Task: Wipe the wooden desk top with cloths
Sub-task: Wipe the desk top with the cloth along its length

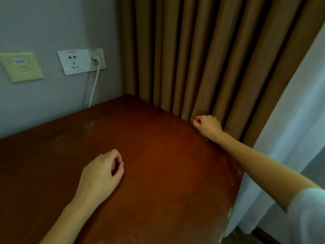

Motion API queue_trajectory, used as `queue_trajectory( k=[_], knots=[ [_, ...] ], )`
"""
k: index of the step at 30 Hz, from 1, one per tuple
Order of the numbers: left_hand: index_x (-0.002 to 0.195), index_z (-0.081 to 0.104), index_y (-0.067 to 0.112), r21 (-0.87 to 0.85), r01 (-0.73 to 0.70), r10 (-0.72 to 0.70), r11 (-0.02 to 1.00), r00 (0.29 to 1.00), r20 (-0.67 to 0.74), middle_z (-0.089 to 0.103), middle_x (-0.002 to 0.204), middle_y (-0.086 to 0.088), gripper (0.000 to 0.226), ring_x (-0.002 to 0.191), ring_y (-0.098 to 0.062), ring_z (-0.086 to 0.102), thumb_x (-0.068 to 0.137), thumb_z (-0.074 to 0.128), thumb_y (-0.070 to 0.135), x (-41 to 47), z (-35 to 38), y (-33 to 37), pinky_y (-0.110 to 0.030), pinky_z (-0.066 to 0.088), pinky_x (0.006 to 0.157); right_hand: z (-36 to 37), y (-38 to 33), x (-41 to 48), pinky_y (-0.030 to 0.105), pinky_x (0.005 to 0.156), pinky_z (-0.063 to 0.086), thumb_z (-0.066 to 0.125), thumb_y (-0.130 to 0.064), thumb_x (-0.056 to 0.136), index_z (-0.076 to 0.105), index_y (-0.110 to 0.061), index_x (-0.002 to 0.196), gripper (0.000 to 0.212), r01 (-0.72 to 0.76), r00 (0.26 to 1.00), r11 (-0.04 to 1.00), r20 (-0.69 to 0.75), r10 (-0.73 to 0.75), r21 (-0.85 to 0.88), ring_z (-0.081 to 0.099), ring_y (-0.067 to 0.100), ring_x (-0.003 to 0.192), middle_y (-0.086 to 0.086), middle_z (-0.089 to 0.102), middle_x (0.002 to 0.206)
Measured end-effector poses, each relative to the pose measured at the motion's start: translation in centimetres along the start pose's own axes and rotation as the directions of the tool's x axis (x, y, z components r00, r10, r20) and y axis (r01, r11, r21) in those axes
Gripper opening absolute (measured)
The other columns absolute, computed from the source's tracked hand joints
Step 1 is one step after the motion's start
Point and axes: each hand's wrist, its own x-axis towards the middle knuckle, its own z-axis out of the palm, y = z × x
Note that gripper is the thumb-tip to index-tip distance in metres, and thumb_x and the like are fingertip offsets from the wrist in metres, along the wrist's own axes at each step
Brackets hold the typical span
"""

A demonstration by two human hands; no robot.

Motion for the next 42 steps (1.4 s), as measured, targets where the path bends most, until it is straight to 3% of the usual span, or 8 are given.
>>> queue_trajectory(
  k=[6,11,14,21,26,31,37,42],
  knots=[
    [0.085,0.051,0.031,-0.022,-0.009,0.010,1.000,1.000,0.011,0.049,0.070,0.016,0.011,0.063,0.000,0.050,0.089,0.061,0.027,-0.2,0.1,-0.4,-0.011,0.029,0.052,1.6,-7.4,-1.2,0.038,0.072,0.050,0.044,-0.035,0.096,0.067,-0.019,0.097,0.029,0.129,0.992,0.991,0.008,-0.129,0.023,0.064,0.032,0.090,0.011,0.069,0.095],
    [0.086,0.052,0.031,-0.009,-0.004,0.005,1.000,1.000,0.024,0.050,0.073,0.015,0.010,0.064,-0.002,0.050,0.089,0.061,0.026,-0.2,0.4,-0.6,-0.013,0.029,0.052,0.0,-8.9,-10.0,0.030,0.058,0.038,0.046,-0.035,0.096,0.045,-0.026,0.072,0.025,0.383,0.917,0.916,0.071,-0.392,0.120,0.060,0.024,0.071,0.002,0.062,0.075],
    [0.086,0.054,0.028,0.000,-0.010,0.010,1.000,1.000,0.023,0.051,0.071,0.012,0.009,0.061,-0.004,0.050,0.089,0.061,0.024,-0.1,0.4,-0.6,-0.017,0.029,0.050,-1.5,-7.3,-15.5,0.024,0.052,0.031,0.043,-0.034,0.098,0.046,-0.021,0.070,0.031,0.484,0.859,0.857,0.092,-0.504,0.179,0.048,0.011,0.058,-0.005,0.052,0.067],
    [0.085,0.053,0.025,0.009,-0.023,0.023,1.000,1.000,-0.008,0.050,0.068,0.010,0.010,0.060,-0.004,0.049,0.088,0.062,0.022,-0.1,0.3,-0.4,-0.019,0.030,0.047,-1.6,-2.6,-11.3,0.030,0.057,0.038,0.046,-0.035,0.096,0.052,-0.023,0.072,0.028,0.247,0.968,0.964,0.026,-0.250,0.097,0.056,0.018,0.063,-0.003,0.056,0.067],
    [0.086,0.053,0.026,-0.003,-0.024,0.024,1.000,1.000,-0.015,0.051,0.071,0.010,0.010,0.061,-0.004,0.050,0.089,0.062,0.023,-0.2,0.4,-0.4,-0.021,0.033,0.048,0.1,-5.7,-5.6,0.031,0.067,0.045,0.044,-0.034,0.097,0.068,-0.017,0.098,0.029,0.103,0.995,0.994,-0.011,-0.103,0.027,0.065,0.030,0.087,0.008,0.069,0.092],
    [0.086,0.054,0.026,-0.013,-0.028,0.028,1.000,1.000,-0.001,0.052,0.072,0.009,0.009,0.062,-0.006,0.050,0.089,0.062,0.022,-0.2,0.3,-0.6,-0.022,0.033,0.050,0.4,-12.1,-9.6,0.036,0.071,0.046,0.045,-0.035,0.097,0.066,-0.019,0.101,0.027,0.274,0.958,0.959,0.061,-0.279,0.077,0.064,0.033,0.090,0.010,0.069,0.097],
    [0.083,0.054,0.025,-0.032,-0.041,0.040,0.999,0.999,-0.018,0.051,0.070,0.008,0.012,0.062,-0.007,0.049,0.087,0.064,0.019,-0.4,0.3,-0.5,-0.023,0.031,0.050,-2.2,-10.9,-20.2,0.031,0.054,0.047,0.044,-0.031,0.098,0.045,-0.023,0.074,0.025,0.586,0.773,0.752,0.070,-0.630,0.301,0.050,0.011,0.059,-0.004,0.052,0.070],
    [0.082,0.054,0.024,-0.017,-0.046,0.045,0.999,0.999,-0.028,0.050,0.067,0.008,0.011,0.058,-0.007,0.048,0.087,0.062,0.019,-0.3,0.2,-0.3,-0.023,0.030,0.047,-2.7,-3.2,-19.0,0.026,0.056,0.045,0.037,-0.038,0.096,0.054,-0.023,0.075,0.031,0.460,0.877,0.866,0.051,-0.478,0.196,0.047,0.004,0.059,-0.008,0.051,0.068]
  ],
)
